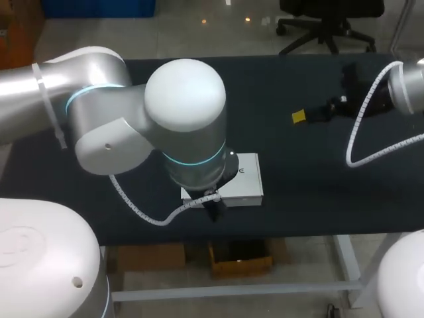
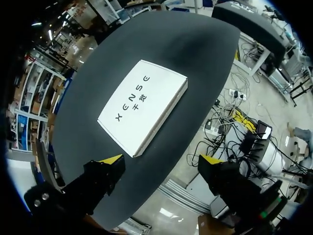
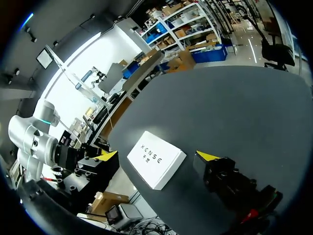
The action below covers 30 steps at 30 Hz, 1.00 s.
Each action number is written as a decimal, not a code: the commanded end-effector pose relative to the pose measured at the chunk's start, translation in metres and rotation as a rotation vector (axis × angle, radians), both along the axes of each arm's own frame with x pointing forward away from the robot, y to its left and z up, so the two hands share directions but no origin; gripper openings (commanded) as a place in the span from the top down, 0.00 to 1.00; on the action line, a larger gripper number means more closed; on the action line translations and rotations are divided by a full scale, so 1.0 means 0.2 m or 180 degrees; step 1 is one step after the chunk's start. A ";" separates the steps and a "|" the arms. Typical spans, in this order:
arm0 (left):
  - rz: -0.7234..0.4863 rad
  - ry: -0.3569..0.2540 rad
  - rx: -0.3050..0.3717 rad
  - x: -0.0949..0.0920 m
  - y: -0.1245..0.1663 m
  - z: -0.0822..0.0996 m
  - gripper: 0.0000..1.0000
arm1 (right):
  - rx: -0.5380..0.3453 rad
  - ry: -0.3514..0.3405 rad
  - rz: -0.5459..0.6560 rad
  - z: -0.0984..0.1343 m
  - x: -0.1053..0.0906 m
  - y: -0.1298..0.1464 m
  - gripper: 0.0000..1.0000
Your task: Assemble the packaging by folding the flat box into shape, placing the metal phone stand inside, and closing the box properly
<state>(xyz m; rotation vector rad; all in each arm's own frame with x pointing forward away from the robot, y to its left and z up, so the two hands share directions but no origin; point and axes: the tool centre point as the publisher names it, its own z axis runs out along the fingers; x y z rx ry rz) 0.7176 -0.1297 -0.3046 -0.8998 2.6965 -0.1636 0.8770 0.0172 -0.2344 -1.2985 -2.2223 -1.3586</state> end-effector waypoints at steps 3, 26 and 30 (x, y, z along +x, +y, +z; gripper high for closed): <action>0.0063 0.0111 0.0189 0.00 -0.03 0.01 0.00 | 0.0013 0.0002 0.0013 0.00 0.00 -0.01 0.00; 0.1282 0.0390 0.0008 -0.15 -0.21 -0.16 0.00 | -0.0039 -0.1488 0.0461 0.08 0.26 -0.14 0.00; 0.1523 0.0499 -0.0088 -0.16 -0.25 -0.21 0.00 | -0.0044 -0.1688 0.0537 0.07 0.31 -0.15 0.00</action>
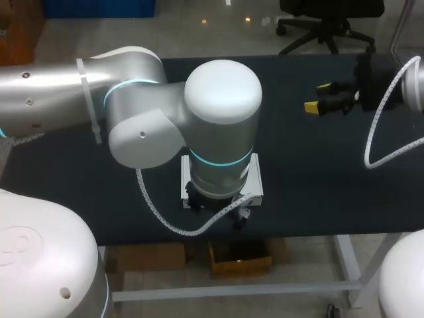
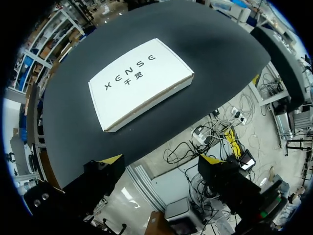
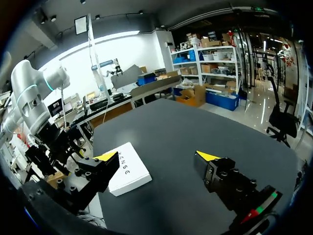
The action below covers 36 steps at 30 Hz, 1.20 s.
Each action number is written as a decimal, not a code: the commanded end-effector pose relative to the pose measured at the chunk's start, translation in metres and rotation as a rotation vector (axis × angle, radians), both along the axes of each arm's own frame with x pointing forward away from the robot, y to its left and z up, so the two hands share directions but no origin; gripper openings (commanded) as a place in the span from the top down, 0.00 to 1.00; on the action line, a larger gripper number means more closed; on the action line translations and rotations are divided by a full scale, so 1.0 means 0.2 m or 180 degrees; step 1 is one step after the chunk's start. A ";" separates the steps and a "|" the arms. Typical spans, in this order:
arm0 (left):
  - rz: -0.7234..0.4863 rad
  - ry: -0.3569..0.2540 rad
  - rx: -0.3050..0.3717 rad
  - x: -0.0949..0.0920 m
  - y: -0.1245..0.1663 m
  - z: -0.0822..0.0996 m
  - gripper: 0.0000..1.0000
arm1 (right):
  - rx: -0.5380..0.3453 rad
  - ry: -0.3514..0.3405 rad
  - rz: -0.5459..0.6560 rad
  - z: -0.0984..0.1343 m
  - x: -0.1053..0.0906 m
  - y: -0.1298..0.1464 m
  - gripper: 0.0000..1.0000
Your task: Assemble the packaging by folding the flat box into shape, placing the metal phone stand inside, and closing the box properly
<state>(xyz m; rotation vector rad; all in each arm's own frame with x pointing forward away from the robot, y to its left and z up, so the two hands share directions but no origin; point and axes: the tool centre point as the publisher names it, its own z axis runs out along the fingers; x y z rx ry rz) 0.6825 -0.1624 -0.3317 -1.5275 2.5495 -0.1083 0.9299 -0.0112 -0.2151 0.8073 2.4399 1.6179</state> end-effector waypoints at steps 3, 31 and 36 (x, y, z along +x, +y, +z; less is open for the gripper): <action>0.0296 0.0144 0.0100 0.02 -0.12 -0.11 0.00 | 0.0096 -0.0214 0.0135 -0.03 0.09 -0.01 0.00; 0.0677 0.0291 -0.0062 0.09 -0.17 -0.23 0.00 | 0.0044 -0.0412 0.0154 -0.01 0.16 -0.01 0.00; 0.0883 0.0312 -0.0072 0.13 -0.18 -0.30 0.00 | 0.0054 -0.0593 0.0204 -0.04 0.18 -0.03 0.00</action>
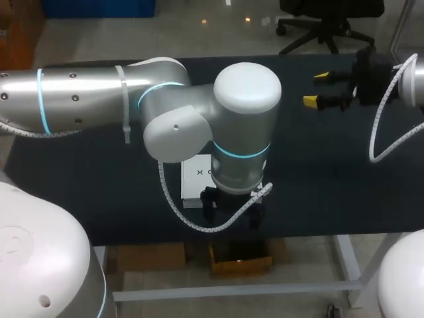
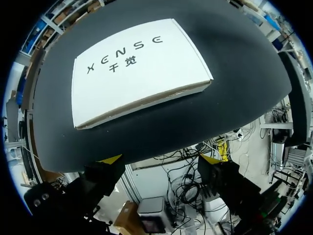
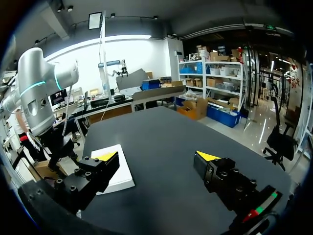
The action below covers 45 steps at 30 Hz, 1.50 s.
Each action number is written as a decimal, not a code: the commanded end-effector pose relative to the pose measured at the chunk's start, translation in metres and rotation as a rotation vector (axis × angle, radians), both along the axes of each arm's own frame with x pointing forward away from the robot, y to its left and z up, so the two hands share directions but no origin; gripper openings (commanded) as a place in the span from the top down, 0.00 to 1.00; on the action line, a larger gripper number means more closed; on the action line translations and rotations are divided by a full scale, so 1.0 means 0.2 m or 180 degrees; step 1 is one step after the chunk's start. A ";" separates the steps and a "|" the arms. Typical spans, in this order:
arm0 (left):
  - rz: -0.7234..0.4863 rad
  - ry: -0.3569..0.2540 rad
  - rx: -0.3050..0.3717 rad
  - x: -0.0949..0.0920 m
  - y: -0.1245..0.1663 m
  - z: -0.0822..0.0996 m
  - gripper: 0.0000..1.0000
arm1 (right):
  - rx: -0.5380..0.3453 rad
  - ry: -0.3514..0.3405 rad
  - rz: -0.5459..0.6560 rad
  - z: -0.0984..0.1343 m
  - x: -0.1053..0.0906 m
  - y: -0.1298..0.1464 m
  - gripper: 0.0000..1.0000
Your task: Assemble the packaging by folding the flat box into shape, placing the metal phone stand inside, and closing the box properly
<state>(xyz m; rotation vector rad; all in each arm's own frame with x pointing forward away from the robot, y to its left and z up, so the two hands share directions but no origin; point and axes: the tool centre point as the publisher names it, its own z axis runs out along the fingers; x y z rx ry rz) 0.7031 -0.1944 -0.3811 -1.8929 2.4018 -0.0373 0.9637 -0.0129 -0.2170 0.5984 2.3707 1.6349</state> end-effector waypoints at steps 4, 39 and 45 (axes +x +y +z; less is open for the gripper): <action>0.0216 0.0031 -0.0035 0.07 -0.01 -0.07 0.00 | -0.0023 -0.0220 0.0085 -0.03 0.02 -0.03 0.00; 0.0514 0.0059 -0.0130 0.47 0.12 -0.08 0.00 | 0.0012 -0.0199 -0.0529 -0.04 0.15 -0.13 0.00; 0.0541 0.0059 -0.0175 0.57 0.12 -0.08 0.00 | 0.0012 -0.0199 -0.0529 -0.04 0.15 -0.13 0.00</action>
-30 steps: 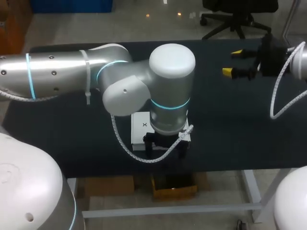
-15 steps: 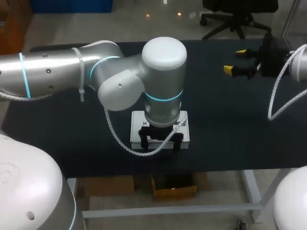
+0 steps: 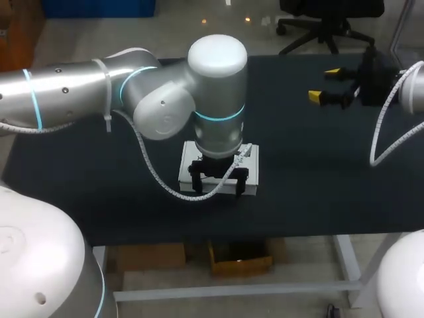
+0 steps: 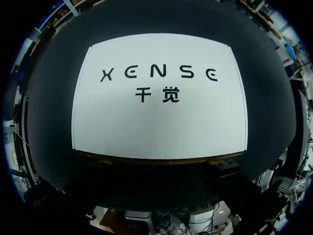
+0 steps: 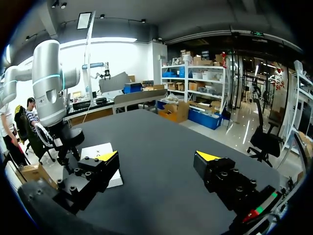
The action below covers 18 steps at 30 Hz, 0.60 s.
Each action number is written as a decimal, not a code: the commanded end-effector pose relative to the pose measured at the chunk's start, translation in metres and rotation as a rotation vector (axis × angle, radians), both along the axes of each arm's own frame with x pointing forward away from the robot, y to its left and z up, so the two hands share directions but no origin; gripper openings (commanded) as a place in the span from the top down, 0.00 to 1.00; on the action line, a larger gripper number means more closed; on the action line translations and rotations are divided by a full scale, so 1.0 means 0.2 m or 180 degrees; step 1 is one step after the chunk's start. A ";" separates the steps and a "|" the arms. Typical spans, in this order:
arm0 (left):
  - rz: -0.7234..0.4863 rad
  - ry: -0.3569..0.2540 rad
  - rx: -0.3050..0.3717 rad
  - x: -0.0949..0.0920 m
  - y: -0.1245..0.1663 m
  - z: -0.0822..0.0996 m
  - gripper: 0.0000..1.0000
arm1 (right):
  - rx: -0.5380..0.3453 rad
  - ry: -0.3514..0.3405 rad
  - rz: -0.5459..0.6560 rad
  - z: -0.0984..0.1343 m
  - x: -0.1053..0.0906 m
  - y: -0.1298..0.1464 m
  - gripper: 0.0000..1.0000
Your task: Assemble the packaging by folding the flat box into shape, placing the metal phone stand inside, and closing the box properly
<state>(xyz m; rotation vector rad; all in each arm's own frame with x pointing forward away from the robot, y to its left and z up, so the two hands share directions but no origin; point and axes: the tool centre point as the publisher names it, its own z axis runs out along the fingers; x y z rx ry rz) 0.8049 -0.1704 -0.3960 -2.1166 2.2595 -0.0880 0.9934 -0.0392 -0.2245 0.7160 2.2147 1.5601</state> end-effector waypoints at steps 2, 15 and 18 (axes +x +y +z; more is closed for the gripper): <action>0.0033 0.0032 0.0009 0.09 -0.01 -0.01 0.00 | 0.0009 -0.0012 0.0000 0.00 0.00 0.00 0.00; 0.0103 0.0101 -0.0007 0.30 -0.01 -0.03 0.00 | 0.0009 -0.0012 0.0000 0.00 0.00 0.00 0.00; 0.0125 0.0107 -0.0012 0.34 0.00 -0.02 0.00 | 0.0009 -0.0012 0.0000 0.00 0.00 0.00 0.00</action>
